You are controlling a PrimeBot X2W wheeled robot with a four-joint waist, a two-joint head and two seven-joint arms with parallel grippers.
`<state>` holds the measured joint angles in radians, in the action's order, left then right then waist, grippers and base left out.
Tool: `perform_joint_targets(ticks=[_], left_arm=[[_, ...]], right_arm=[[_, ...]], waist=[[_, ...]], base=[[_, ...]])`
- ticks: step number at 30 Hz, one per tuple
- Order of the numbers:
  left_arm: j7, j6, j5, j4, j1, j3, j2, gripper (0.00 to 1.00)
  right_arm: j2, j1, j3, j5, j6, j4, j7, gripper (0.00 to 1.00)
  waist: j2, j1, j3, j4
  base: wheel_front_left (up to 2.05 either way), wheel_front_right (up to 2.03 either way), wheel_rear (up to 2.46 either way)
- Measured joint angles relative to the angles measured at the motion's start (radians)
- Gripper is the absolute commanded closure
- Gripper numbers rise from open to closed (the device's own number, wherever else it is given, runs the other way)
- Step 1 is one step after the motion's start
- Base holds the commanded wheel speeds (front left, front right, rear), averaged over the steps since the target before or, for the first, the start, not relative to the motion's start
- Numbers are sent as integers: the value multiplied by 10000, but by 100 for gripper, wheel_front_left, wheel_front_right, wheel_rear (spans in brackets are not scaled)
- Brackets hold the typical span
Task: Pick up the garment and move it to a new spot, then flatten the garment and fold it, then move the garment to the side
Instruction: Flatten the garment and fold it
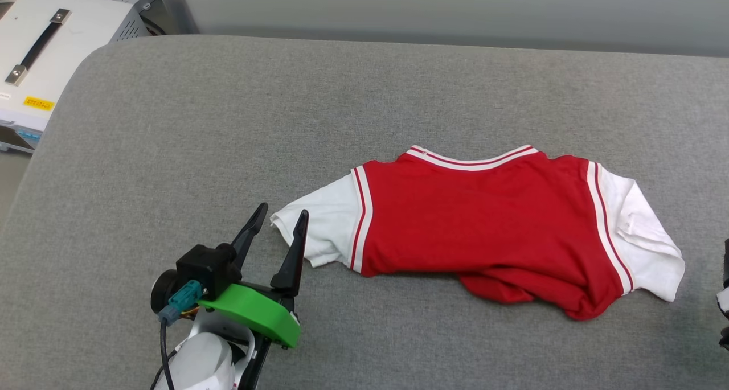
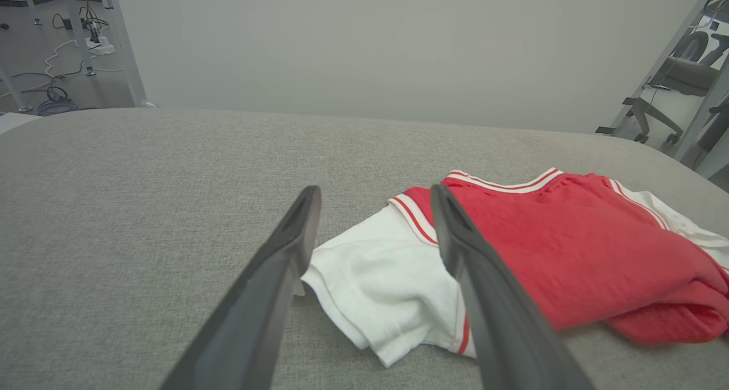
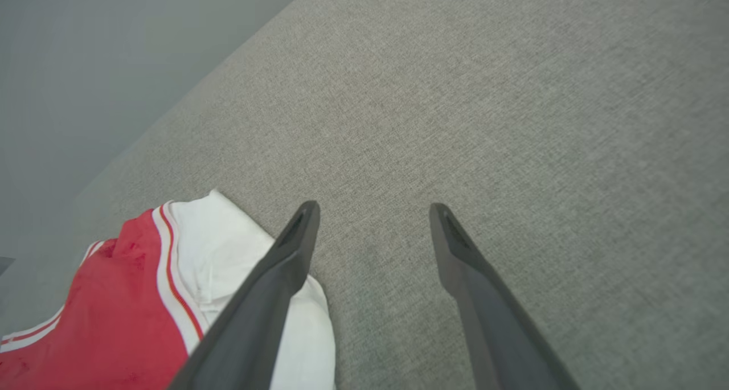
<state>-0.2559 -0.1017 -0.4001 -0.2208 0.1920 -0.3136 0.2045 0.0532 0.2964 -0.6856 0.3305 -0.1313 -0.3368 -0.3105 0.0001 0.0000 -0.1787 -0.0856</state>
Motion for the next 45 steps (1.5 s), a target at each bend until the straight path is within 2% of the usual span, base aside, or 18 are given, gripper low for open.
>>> perform_joint_targets(ticks=[2,5,15,20,27,30,39,45], left_arm=[[0,2,-2,-13,2,-17,0,0],[2,4,-35,-44,2,-10,0,0],[0,15,-75,44,-36,79,-4,0],[0,15,-176,56,-167,136,-4,0],[247,65,-316,8,-322,171,86,0],[828,201,-422,4,-280,267,242,0],[4337,604,-504,-443,1079,98,1185,0],[5919,897,-301,-1049,1829,-100,1486,0]], right_arm=[[-2,-8,322,-347,0,119,151,0],[40,-112,1396,-637,0,667,464,0],[828,-1648,4065,-894,0,3053,1597,0],[788,-2375,4485,-1160,0,4033,2150,0],[343,-3095,4742,-1204,0,4725,2537,0],[280,-3115,4813,-1223,0,4936,2535,0],[174,-3098,4987,-1342,0,5264,2441,0],[144,-2967,5208,-1524,0,5258,2405,0]], waist=[[0,0,66,14],[0,0,190,20],[0,0,697,5],[0,-1,817,53],[0,0,769,241],[0,0,634,343],[-1,0,-48,702],[0,0,-668,954]], base=[[0,0,0],[0,0,0],[0,0,0],[0,0,0],[0,0,0],[0,0,0],[0,0,0],[0,0,0]])
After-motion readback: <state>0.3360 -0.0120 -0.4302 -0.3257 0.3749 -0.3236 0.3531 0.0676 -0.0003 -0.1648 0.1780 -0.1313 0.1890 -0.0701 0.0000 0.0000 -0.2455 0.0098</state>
